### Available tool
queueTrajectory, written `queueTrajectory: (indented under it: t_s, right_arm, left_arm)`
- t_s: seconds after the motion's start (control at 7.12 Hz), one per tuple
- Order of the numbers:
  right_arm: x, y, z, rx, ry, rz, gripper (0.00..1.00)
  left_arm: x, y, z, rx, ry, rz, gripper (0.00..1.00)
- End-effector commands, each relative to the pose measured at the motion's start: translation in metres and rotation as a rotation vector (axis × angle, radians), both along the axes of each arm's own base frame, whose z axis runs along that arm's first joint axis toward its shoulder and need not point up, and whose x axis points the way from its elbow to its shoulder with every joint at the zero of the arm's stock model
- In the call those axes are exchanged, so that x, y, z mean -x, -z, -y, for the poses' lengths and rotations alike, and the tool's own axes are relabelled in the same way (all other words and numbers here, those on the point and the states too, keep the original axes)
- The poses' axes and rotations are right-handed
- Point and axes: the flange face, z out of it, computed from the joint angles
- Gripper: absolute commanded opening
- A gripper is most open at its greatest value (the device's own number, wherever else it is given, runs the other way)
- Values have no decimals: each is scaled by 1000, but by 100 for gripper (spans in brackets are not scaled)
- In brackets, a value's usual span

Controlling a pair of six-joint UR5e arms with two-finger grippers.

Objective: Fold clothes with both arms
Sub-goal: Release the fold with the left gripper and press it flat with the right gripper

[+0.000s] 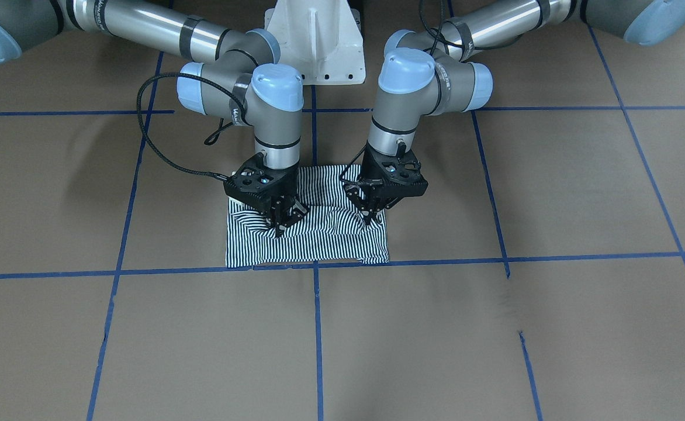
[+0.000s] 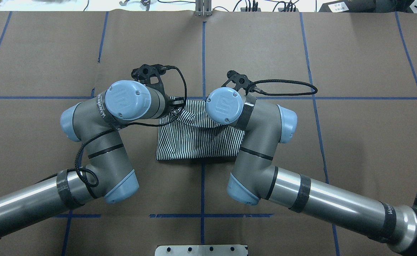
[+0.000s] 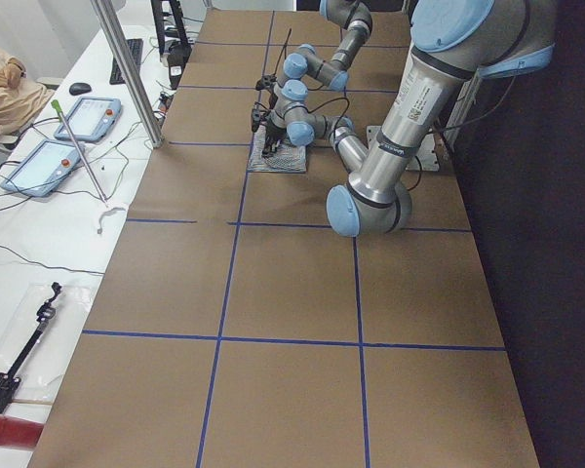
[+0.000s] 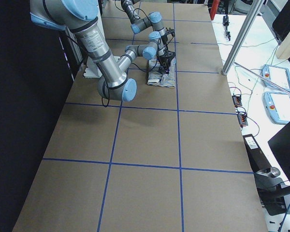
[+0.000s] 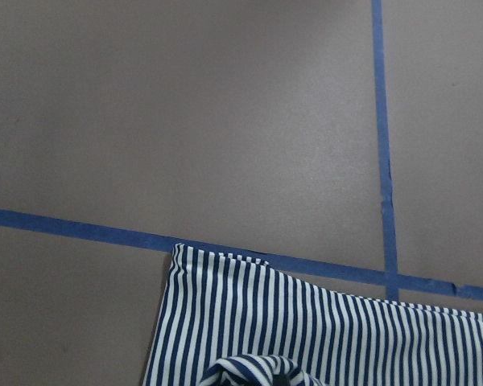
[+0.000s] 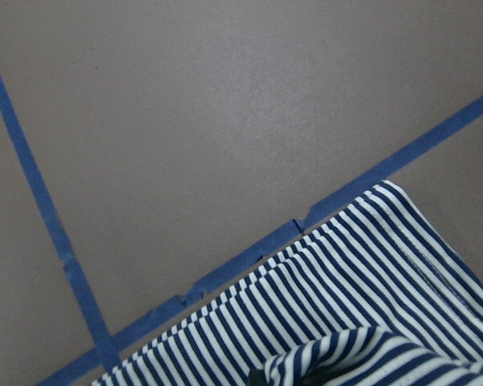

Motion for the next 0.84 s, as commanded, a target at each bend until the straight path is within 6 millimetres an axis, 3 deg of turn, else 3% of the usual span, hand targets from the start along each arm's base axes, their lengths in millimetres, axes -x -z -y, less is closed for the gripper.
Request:
queueTrajectory:
  t_s: [0.0,0.14,0.28,0.42,0.7]
  right_arm:
    - [-6,5,11,-50,76,-30,100]
    - [-11,15,12,-42,161,-7,100]
    - [-8,40,9,-44,192,25,100]
    - [-8,46,7,-39,195,14,100]
    - [16,48,-37,-61,326,-52,100]
  left_arm:
    - [10,-3,9,-102,-53,26,100]
    - [45,-10,29,-151,-89,34,100]
    - [89,-16,50,-217,-180,49,100]
    - [107,-24,53,-239,-206,60,100]
    - [107,-26,53,-232,-201,59,100]
